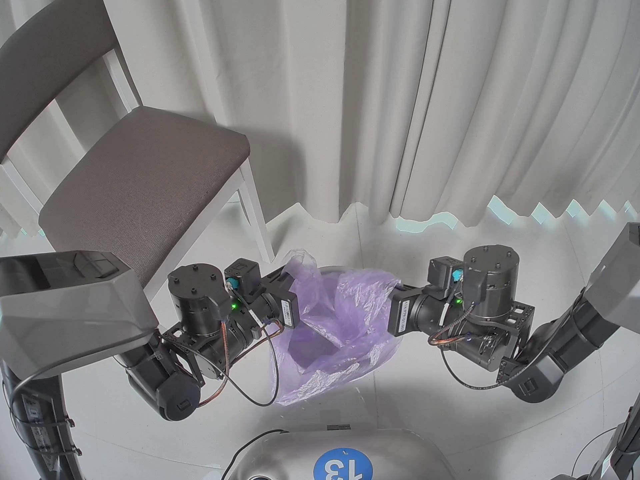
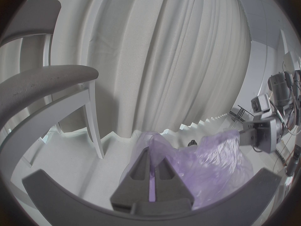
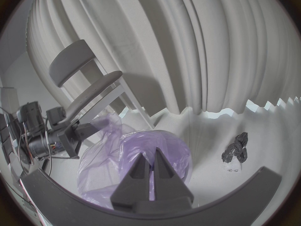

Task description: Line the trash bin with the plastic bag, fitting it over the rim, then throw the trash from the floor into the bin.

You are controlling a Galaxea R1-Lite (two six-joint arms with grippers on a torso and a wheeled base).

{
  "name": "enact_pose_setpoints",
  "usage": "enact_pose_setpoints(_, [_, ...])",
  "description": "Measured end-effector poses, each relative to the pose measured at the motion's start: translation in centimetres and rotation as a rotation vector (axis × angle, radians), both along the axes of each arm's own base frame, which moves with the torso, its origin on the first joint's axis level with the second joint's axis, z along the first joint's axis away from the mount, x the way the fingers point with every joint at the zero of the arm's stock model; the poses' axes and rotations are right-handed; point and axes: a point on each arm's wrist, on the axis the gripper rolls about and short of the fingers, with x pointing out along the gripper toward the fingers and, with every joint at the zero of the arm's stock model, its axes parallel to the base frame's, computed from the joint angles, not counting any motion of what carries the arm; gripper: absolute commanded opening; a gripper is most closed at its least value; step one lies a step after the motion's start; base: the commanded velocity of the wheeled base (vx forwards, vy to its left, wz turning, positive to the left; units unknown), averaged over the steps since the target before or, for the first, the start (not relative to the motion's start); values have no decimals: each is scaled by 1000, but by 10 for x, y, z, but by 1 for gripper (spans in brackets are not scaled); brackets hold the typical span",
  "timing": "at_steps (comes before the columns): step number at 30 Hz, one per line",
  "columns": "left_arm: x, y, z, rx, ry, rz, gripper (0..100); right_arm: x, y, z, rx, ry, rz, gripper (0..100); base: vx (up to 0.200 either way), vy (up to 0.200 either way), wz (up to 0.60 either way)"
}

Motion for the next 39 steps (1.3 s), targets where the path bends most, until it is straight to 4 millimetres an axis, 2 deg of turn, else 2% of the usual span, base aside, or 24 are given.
enact_pose_setpoints(6, [-7, 2, 10, -3, -16, -10, 0, -18, 18, -7, -11, 24, 70, 0, 0, 0, 0])
enact_pose_setpoints(11, [-11, 2, 14, -7, -23, -17, 0, -18, 22, -15, -21, 42, 75, 0, 0, 0, 0])
enact_pose_setpoints(24, [-10, -3, 10, -3, -15, -28, 0, 22, -1, -22, -34, 54, -54, 0, 0, 0, 0])
enact_pose_setpoints(39, [-1, -8, -8, 14, 20, -27, 0, 60, -24, -48, -58, 98, -166, 0, 0, 0, 0])
